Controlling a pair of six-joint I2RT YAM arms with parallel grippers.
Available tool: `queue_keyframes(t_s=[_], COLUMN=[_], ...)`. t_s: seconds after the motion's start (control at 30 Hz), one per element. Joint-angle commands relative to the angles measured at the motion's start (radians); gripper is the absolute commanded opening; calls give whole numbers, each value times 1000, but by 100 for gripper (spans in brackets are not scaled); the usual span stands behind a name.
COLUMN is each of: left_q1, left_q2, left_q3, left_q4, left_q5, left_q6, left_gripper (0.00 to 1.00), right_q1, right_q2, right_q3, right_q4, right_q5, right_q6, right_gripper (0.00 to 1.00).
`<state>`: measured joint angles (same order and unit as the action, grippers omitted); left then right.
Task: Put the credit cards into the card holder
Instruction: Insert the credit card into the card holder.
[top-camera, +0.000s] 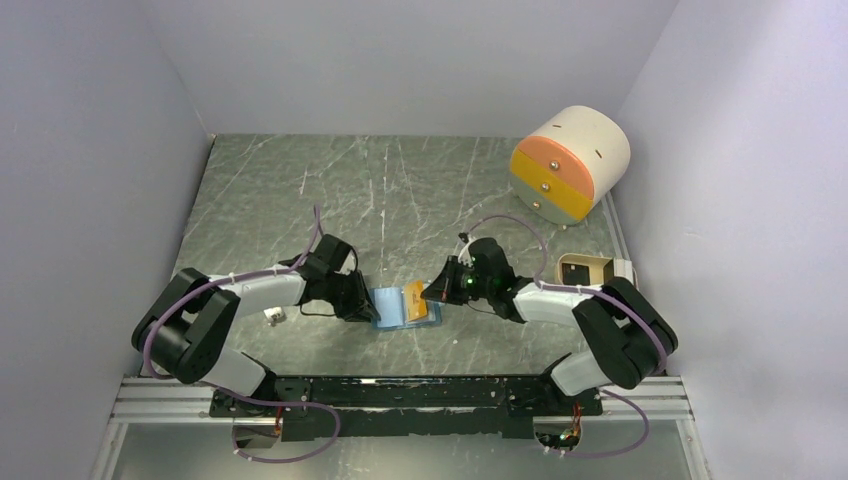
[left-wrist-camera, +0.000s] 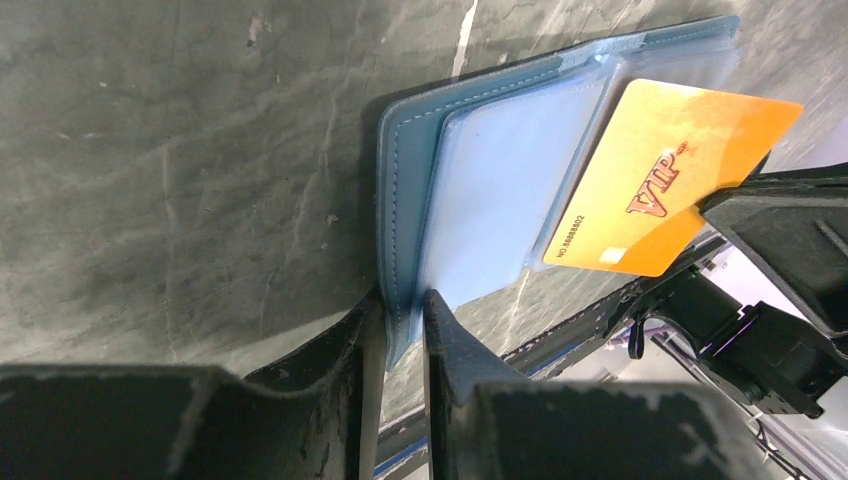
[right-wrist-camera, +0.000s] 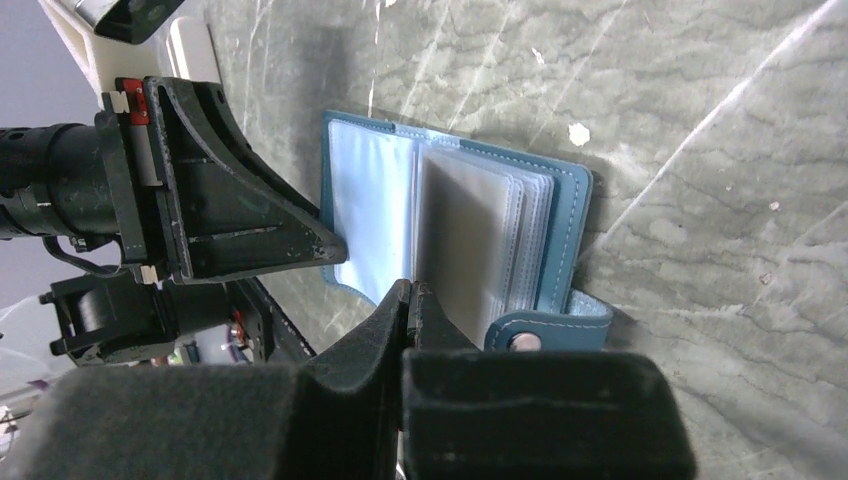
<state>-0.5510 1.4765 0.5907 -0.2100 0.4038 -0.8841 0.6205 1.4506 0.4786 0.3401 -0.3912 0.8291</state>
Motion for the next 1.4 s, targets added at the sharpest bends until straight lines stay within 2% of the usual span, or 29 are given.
queue_keyframes(t_s=[0.0, 0.43, 1.37], left_q1=[6, -4, -10], left_q2=[-15, -11, 32], left_q3=[-25, -57, -32], left_q4=[5, 52, 44], left_q5=[-7, 19, 22], left_q6=[0, 1, 11], left_gripper=[24, 24, 25], right_q1=[10, 34, 52], right_q2=[5, 42, 173], right_q3=[-32, -23, -26], right_q4=[91, 134, 210], right_q5=[12, 19, 22], right_q6=[61, 64, 38], right_gripper=[0, 0, 0])
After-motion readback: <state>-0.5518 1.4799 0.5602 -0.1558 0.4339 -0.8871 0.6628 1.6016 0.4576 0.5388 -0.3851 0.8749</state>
